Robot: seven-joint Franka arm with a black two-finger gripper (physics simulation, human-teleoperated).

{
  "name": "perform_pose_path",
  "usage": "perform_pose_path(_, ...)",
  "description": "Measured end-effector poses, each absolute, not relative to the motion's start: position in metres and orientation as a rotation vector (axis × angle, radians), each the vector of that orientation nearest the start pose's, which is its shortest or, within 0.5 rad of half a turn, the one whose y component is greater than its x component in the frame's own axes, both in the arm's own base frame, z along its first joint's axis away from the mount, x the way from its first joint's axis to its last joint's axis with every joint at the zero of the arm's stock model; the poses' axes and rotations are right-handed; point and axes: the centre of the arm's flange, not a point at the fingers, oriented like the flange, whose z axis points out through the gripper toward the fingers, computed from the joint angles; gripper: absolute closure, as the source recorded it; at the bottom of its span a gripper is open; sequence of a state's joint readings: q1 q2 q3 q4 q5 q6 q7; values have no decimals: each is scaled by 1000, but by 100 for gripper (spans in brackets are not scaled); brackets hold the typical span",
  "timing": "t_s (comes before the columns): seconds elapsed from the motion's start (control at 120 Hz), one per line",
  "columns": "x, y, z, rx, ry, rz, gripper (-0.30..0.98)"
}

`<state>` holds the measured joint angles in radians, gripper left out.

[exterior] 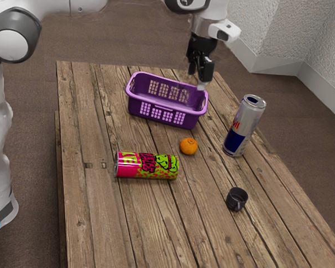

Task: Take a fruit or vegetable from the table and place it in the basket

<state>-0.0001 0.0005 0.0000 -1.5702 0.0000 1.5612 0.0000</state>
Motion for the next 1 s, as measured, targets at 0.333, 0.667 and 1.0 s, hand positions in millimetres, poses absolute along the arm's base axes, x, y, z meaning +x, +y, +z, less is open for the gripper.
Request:
perform_pose_path(0.333, 543, 85, 720, -3159, -175, -257, 2)
perform_pose_path(0.667, 506, 191, 785, -2987, -394, -308, 2)
perform_pose_path(1.0, 542, 3, 734, -3182, 239, 16, 2)
